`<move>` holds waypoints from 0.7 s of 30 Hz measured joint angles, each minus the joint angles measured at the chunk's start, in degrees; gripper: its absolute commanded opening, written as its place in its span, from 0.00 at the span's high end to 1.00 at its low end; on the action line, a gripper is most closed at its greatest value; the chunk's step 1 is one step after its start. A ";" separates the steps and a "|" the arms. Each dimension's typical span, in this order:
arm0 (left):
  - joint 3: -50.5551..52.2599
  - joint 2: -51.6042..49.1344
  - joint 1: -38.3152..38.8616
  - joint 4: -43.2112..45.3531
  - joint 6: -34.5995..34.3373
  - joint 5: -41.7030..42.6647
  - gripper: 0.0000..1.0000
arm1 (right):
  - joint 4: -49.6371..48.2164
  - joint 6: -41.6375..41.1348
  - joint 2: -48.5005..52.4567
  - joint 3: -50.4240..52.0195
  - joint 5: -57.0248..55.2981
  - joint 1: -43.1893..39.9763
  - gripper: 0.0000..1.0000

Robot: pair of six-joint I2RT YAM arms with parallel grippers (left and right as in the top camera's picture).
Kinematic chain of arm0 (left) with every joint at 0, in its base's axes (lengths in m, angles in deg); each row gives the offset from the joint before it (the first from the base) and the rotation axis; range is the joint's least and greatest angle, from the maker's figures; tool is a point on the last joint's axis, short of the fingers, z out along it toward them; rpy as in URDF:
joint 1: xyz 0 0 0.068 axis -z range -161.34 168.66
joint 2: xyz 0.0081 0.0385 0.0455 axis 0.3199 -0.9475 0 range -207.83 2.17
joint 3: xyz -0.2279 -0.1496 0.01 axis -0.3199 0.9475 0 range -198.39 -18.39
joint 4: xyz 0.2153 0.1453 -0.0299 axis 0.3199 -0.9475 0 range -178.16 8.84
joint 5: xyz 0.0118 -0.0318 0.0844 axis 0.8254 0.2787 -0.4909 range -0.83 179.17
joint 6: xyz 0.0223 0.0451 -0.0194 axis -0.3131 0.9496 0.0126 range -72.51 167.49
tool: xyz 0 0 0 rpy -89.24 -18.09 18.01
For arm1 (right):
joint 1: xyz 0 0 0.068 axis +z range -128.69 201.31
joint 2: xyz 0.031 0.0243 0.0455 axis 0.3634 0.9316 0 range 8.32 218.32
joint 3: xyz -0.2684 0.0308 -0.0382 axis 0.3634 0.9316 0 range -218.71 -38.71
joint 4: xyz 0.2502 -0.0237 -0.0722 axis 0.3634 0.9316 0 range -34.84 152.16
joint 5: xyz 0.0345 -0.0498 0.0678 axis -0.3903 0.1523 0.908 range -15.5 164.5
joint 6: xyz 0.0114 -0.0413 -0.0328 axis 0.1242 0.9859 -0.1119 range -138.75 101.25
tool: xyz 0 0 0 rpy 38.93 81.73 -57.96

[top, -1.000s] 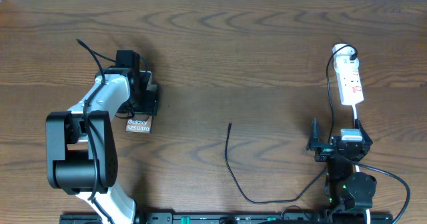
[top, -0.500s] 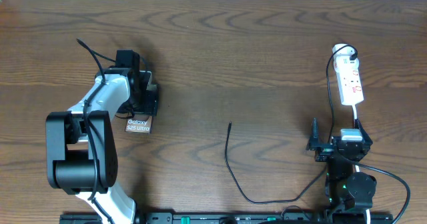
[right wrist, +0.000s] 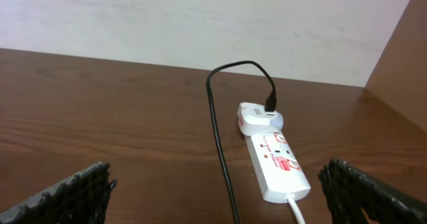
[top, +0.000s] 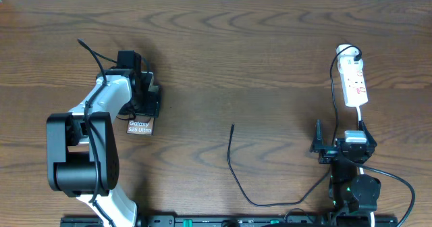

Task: Plug charger to phone and switch on socket
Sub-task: 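Close the left gripper on the phone's bottom edge, then lift the phone with the left gripper and turn it upright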

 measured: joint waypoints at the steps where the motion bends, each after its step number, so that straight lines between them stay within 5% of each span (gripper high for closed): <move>1: 0.00 0.00 0.00 0.09 0.00 0.02 0.93 | 0.00 0.00 0.00 0.00 0.00 0.00 0.01; 21: -5.99 6.36 0.00 -4.46 0.00 0.68 0.93 | 0.00 0.00 0.00 0.00 0.00 0.00 0.01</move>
